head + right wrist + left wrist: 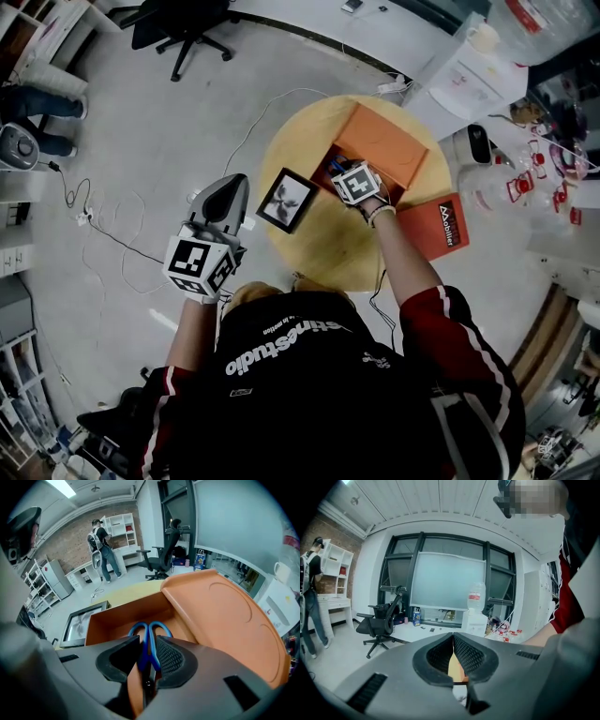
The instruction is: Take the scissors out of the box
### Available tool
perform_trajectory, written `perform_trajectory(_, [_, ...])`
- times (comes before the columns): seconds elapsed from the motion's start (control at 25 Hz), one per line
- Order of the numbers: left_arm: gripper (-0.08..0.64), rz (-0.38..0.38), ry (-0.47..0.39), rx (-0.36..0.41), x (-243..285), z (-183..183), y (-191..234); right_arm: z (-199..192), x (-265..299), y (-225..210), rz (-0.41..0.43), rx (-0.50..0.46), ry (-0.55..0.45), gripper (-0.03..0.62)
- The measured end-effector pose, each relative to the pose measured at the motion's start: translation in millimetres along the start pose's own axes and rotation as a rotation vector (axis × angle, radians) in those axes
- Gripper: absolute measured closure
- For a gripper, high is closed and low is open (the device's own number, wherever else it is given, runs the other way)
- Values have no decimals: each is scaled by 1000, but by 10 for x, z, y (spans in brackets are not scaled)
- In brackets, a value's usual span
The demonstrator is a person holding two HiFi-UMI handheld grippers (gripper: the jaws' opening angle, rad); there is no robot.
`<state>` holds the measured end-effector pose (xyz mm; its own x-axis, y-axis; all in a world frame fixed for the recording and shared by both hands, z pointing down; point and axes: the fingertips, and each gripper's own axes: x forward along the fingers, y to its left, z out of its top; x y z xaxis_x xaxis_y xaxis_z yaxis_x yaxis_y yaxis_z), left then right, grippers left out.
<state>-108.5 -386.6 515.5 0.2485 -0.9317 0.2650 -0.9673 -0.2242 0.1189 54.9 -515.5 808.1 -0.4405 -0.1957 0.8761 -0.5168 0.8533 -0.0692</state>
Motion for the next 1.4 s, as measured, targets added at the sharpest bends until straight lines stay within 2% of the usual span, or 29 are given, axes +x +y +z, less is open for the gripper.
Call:
perform_trajectory(0.24, [541, 6, 0, 7, -78, -11, -20, -117, 26, 23, -17, -31, 67, 477])
perform_trajectory(0.36, [541, 10, -8, 15, -111, 28, -12, -27, -12, 3, -34, -62, 20, 477])
perform_trajectory(0.44, [541, 14, -9, 15, -140, 42, -13, 150, -86, 10, -41, -99, -57, 477])
perform_trajectory(0.48, [541, 15, -9, 16, -157, 45, -15, 164, -115, 14, -44, -97, -68, 477])
perform_trajectory(0.64, [541, 6, -17, 19, -176, 71, -30, -33, -187, 28, -35, -7, -8, 477])
perform_trajectory(0.84, [541, -16, -36, 41, -202, 183, -124, 201, -436, 16, -61, -26, -128, 477])
perform_trajectory(1.4, [541, -76, -94, 84, -364, 409, -451, 283, -1161, 85, -107, 13, -285, 480])
